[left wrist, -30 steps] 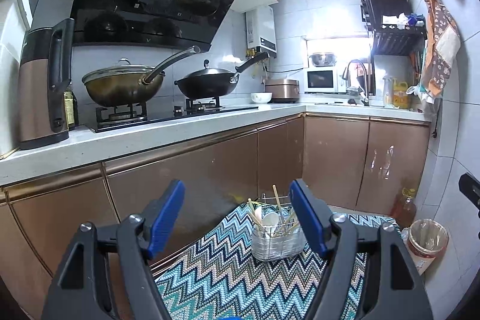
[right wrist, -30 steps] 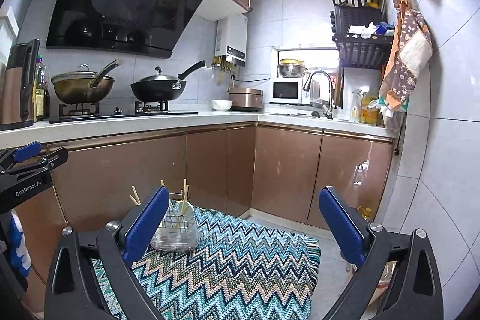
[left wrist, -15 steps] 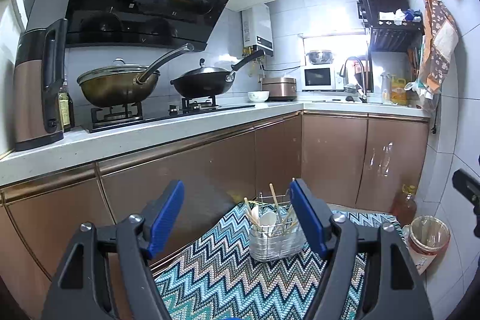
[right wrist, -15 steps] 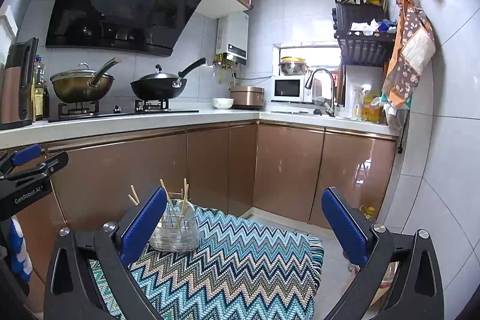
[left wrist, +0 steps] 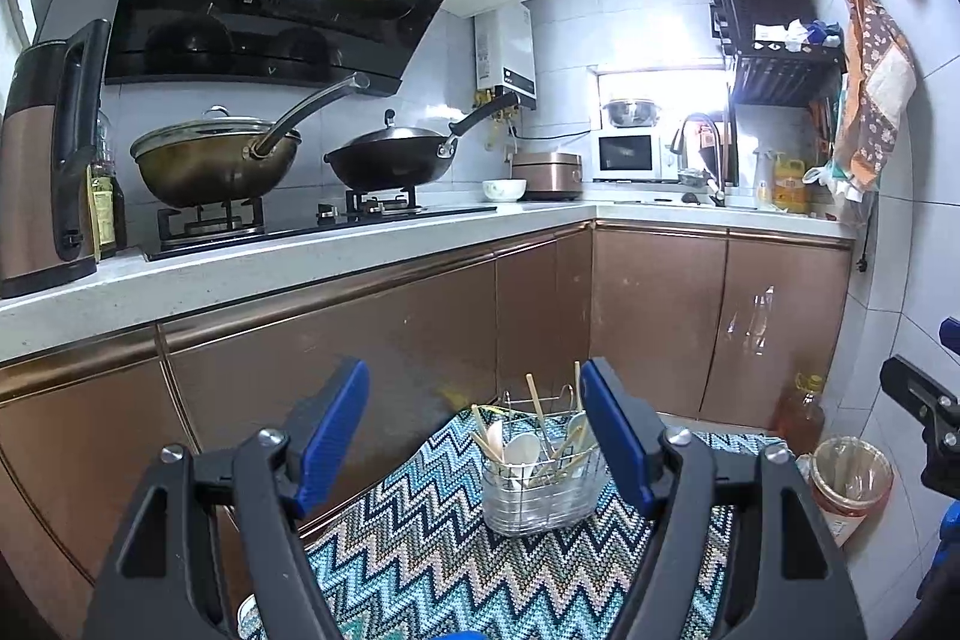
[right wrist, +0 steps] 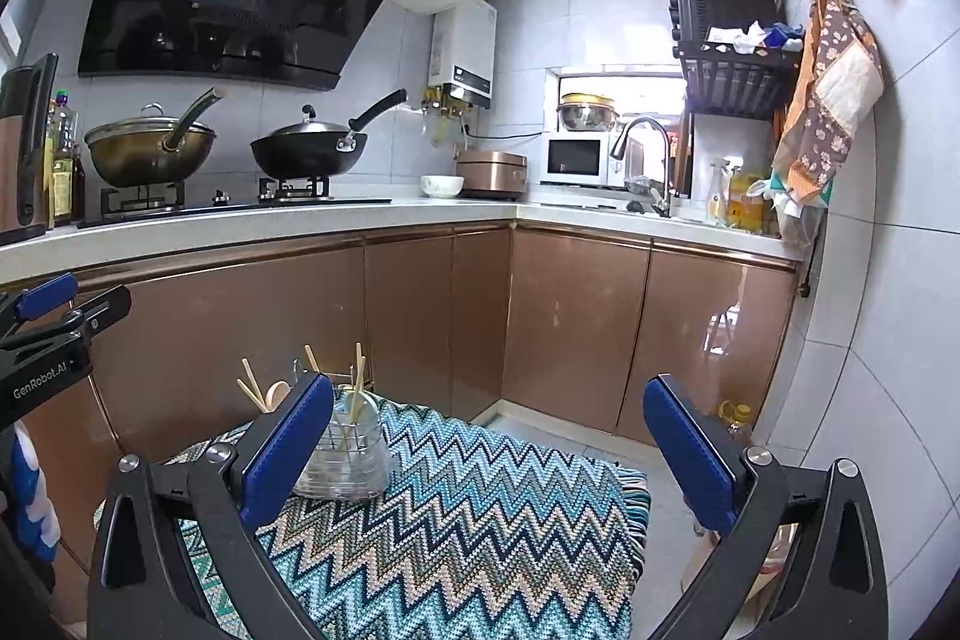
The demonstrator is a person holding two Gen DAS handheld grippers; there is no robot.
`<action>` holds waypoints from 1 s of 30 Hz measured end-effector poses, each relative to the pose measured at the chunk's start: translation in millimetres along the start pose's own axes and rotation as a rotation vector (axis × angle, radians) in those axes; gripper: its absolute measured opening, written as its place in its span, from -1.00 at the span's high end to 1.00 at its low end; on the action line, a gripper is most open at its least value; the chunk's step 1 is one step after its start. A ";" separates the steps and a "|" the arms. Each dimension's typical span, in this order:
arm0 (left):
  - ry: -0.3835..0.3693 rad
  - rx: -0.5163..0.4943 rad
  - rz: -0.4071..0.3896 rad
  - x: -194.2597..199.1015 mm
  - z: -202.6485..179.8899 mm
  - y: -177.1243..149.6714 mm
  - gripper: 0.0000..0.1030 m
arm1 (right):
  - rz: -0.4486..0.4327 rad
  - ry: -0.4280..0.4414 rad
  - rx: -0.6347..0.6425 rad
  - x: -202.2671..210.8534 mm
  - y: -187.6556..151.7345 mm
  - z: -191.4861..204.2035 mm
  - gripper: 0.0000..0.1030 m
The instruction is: Organize utensils
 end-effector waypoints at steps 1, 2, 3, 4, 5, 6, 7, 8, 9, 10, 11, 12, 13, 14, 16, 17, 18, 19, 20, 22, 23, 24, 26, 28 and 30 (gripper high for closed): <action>0.001 0.002 0.002 -1.4 1.6 0.0 -0.39 | 0.002 0.001 0.004 -2.1 0.5 0.4 -0.98; 0.002 0.006 0.003 -3.0 3.9 -0.1 -0.39 | 0.004 0.002 0.007 -4.3 0.5 1.3 -0.98; 0.003 0.010 0.003 -3.7 5.4 -0.2 -0.39 | 0.007 0.004 0.008 -6.9 0.5 2.4 -0.98; 0.005 0.014 0.003 -4.0 6.2 -0.2 -0.39 | 0.007 0.005 0.007 -8.2 0.9 3.7 -0.98; 0.008 0.018 0.002 -4.9 7.8 -0.2 -0.39 | 0.005 0.009 0.004 -9.6 1.1 4.1 -0.98; 0.010 0.021 0.003 -5.9 9.1 -0.2 -0.39 | 0.003 0.011 0.002 -10.6 1.5 4.2 -0.98; 0.011 0.021 0.004 -7.0 10.4 -0.1 -0.39 | 0.002 0.012 0.001 -11.4 2.1 4.7 -0.98; 0.013 0.022 0.005 -8.1 11.5 -0.1 -0.39 | 0.000 0.011 0.001 -12.0 2.5 5.0 -0.98; 0.015 0.021 0.007 -9.1 12.0 -0.4 -0.39 | -0.004 0.011 0.002 -12.3 3.3 5.7 -0.98; 0.015 0.021 0.008 -9.9 12.2 -0.6 -0.39 | -0.006 0.012 0.003 -13.4 4.0 5.5 -0.98; 0.016 0.022 0.008 -10.0 11.5 -1.2 -0.39 | -0.008 0.013 0.005 -13.6 4.6 6.3 -0.98; 0.016 0.023 0.010 -10.6 11.5 -1.9 -0.39 | -0.008 0.013 0.007 -13.8 4.3 7.0 -0.98; 0.016 0.023 0.011 -11.4 11.7 -2.1 -0.39 | -0.008 0.012 0.013 -14.4 4.5 8.4 -0.98; 0.017 0.023 0.014 -12.3 11.4 -2.3 -0.39 | -0.008 0.012 0.016 -15.4 4.9 9.1 -0.98; 0.019 0.022 0.017 -13.6 11.2 -3.1 -0.39 | -0.005 0.014 0.023 -16.9 4.5 11.4 -0.98; 0.020 0.021 0.019 -15.3 11.9 -3.3 -0.39 | -0.004 0.014 0.025 -17.6 4.2 12.3 -0.98; 0.021 0.021 0.020 -15.9 11.9 -3.8 -0.39 | -0.002 0.015 0.025 -18.1 3.6 12.8 -0.98; 0.020 0.020 0.022 -16.8 12.5 -4.2 -0.39 | -0.001 0.015 0.024 -18.6 3.0 13.4 -0.98; 0.020 0.018 0.023 -17.5 12.7 -4.7 -0.39 | 0.000 0.015 0.024 -19.3 3.5 13.5 -0.98; 0.023 0.016 0.025 -17.6 12.0 -5.4 -0.39 | 0.003 0.015 0.024 -20.2 3.5 13.6 -0.98; 0.023 0.016 0.026 -17.9 12.4 -5.3 -0.39 | 0.003 0.015 0.023 -20.0 3.3 13.4 -0.98; 0.023 0.016 0.027 -18.3 12.9 -5.0 -0.39 | 0.003 0.013 0.024 -20.0 3.1 13.6 -0.99; 0.023 0.016 0.029 -18.2 13.4 -5.1 -0.39 | 0.006 0.013 0.025 -20.3 2.7 12.8 -0.99; 0.025 0.017 0.028 -18.2 14.1 -5.2 -0.39 | 0.008 0.012 0.023 -20.1 1.8 12.4 -0.99; 0.024 0.018 0.028 -18.6 15.7 -5.4 -0.39 | 0.009 0.010 0.021 -19.8 1.4 11.3 -0.99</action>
Point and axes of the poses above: each gripper's, at about its wrist camera, not at the fingertips, and x roughly against the way its jaws point, z to its left, y to its top, the point moved 1 cm from there along -x, roughly the way its jaws point, and after that the axes turned 8 degrees about z, right-handed, at the moved point
